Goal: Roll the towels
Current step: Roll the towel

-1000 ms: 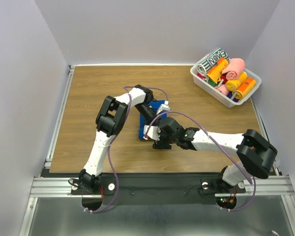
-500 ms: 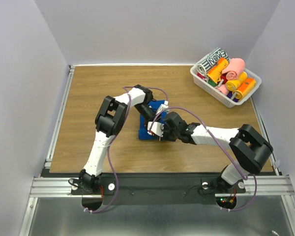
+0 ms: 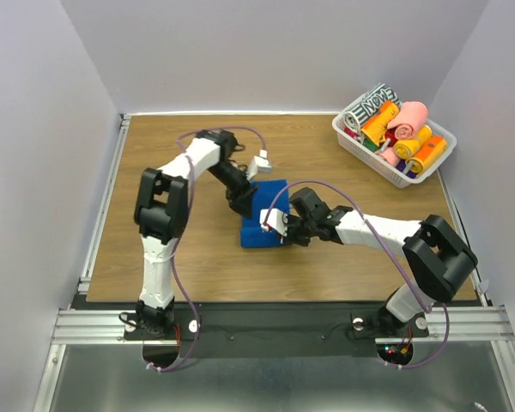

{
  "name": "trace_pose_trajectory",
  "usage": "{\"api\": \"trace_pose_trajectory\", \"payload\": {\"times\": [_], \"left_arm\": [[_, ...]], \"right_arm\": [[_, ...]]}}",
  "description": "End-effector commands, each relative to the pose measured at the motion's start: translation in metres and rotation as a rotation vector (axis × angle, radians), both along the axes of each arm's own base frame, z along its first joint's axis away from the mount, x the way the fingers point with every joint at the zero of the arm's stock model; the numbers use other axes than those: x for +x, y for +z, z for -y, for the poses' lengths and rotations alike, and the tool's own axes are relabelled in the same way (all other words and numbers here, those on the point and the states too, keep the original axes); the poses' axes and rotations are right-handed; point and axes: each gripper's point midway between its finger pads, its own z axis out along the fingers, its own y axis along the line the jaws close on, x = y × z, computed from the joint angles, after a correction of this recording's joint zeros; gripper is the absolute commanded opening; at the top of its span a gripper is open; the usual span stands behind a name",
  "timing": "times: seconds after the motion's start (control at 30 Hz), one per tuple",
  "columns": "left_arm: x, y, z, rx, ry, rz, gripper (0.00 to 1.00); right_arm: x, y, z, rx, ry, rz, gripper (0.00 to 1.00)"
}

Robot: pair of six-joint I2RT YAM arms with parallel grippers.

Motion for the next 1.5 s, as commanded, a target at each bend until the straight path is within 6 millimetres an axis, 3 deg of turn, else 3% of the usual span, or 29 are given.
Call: {"api": "trace_pose_trajectory", "payload": {"times": [0.0, 0.03, 0.23, 0.37, 0.43, 0.47, 0.57, 0.6, 0.77, 1.07, 1.27, 1.33, 1.47], "left_arm": [[0.030, 0.058, -0.036, -0.027, 0.117, 0.204, 0.78], [0.037, 0.067, -0.040, -0.036, 0.137, 0.245, 0.78], [0.048, 0.074, -0.079, -0.016, 0.328, 0.480, 0.79], [0.029, 0.082, -0.089, -0.029, 0.352, 0.690, 0.84], [0.008, 0.071, -0.096, 0.023, 0.332, 0.785, 0.87], [0.005, 0.074, -0.083, 0.012, 0.282, 0.872, 0.87], [-0.013, 0.051, -0.081, 0.113, 0.214, 1.044, 0.88], [-0.023, 0.047, -0.070, 0.128, 0.144, 1.109, 0.89], [-0.045, 0.030, -0.046, 0.091, 0.002, 1.163, 0.92], [-0.050, 0.019, 0.002, 0.040, -0.102, 1.204, 0.96], [-0.045, -0.002, 0.008, 0.104, -0.141, 1.206, 0.96], [-0.038, -0.007, 0.006, 0.145, -0.120, 1.214, 0.92], [-0.039, -0.022, 0.007, 0.185, -0.124, 1.136, 0.69]], "right_arm": [[-0.018, -0.003, -0.002, 0.008, 0.021, -0.181, 0.01], [-0.017, -0.002, -0.003, 0.013, 0.015, -0.196, 0.01], [-0.022, -0.004, -0.006, 0.039, -0.035, -0.354, 0.01], [-0.023, -0.003, -0.008, 0.039, -0.053, -0.441, 0.01], [-0.025, -0.002, -0.009, 0.039, -0.061, -0.481, 0.01], [-0.021, -0.002, -0.011, 0.046, -0.070, -0.505, 0.01], [-0.028, -0.001, -0.014, 0.058, -0.072, -0.610, 0.01], [-0.026, -0.002, -0.012, 0.053, -0.083, -0.650, 0.01], [-0.027, -0.001, -0.013, 0.069, -0.086, -0.755, 0.01], [-0.025, -0.010, -0.007, 0.059, -0.087, -0.893, 0.02], [-0.017, -0.004, -0.005, 0.060, -0.069, -0.915, 0.02], [-0.018, -0.005, -0.003, 0.052, -0.068, -0.921, 0.02], [-0.013, -0.006, 0.001, 0.039, -0.071, -0.905, 0.03]]}}
